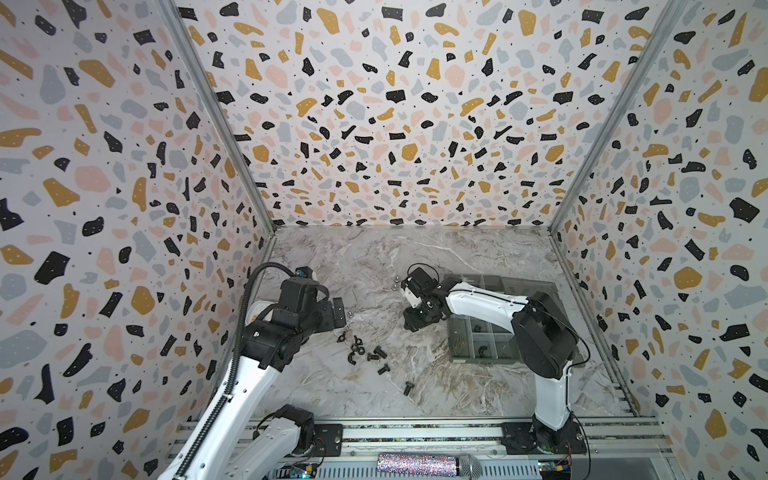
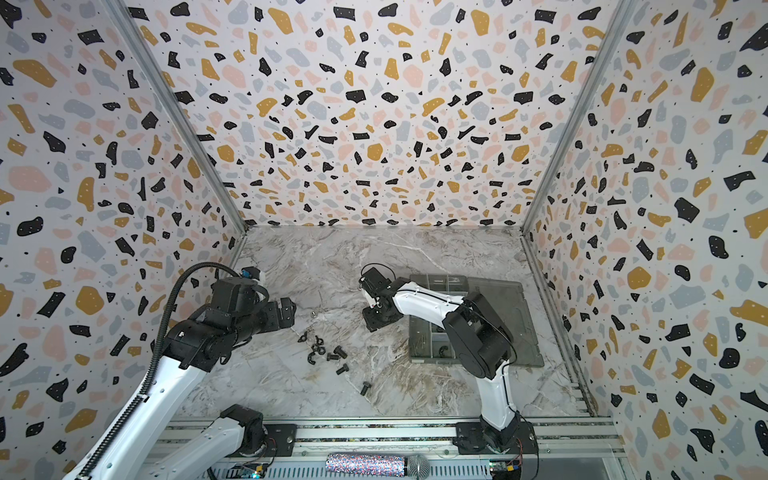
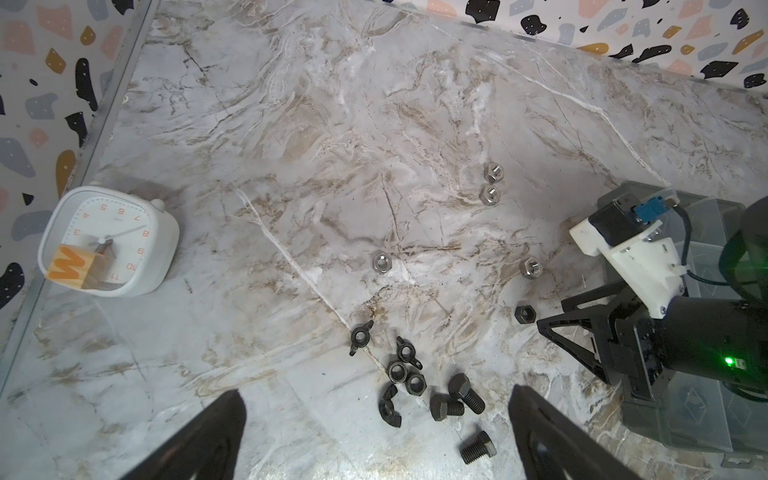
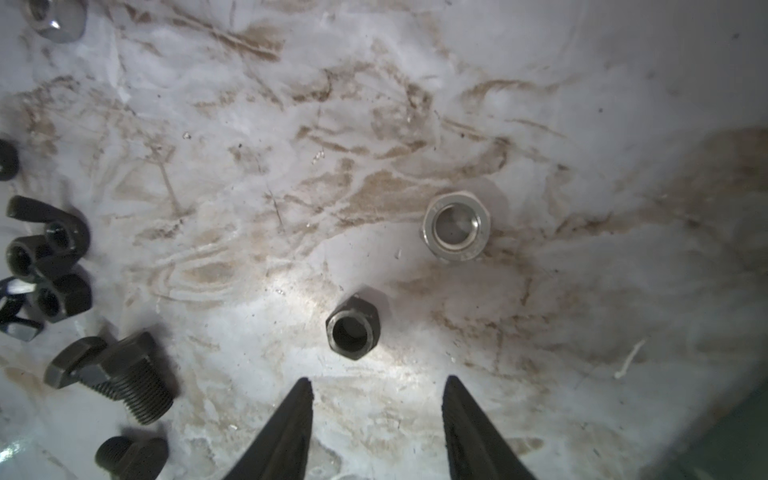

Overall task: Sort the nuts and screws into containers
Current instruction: 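Move the right gripper out to a black hex nut and lower over it, then close the right gripper on the black hex nut and lift it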

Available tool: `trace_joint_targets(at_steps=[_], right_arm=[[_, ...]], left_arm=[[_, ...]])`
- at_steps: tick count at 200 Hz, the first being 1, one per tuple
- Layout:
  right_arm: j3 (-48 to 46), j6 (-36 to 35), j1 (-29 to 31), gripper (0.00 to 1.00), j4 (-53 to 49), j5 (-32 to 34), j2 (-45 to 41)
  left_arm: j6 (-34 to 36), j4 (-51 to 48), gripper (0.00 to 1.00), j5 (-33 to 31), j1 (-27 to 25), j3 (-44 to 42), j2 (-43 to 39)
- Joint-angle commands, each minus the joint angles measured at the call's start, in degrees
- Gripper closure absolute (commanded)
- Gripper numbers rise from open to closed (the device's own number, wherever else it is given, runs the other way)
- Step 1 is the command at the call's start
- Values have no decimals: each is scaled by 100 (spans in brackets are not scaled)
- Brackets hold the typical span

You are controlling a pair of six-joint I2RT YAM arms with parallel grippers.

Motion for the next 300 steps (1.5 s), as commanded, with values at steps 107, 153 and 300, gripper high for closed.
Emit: trace_joint_targets(at_steps=[107,153,300], right_arm=[[556,-275,193,59,-377,147,494],[568,-313,188,66,-356,156,608],[684,-435,184,85,-491,172,544]], left_arm=[[131,8,0,-238,-34,-217,-138],[131,-19,0,-291,-32,-215,-141],[142,69,0,-291,-32,-146,-32]])
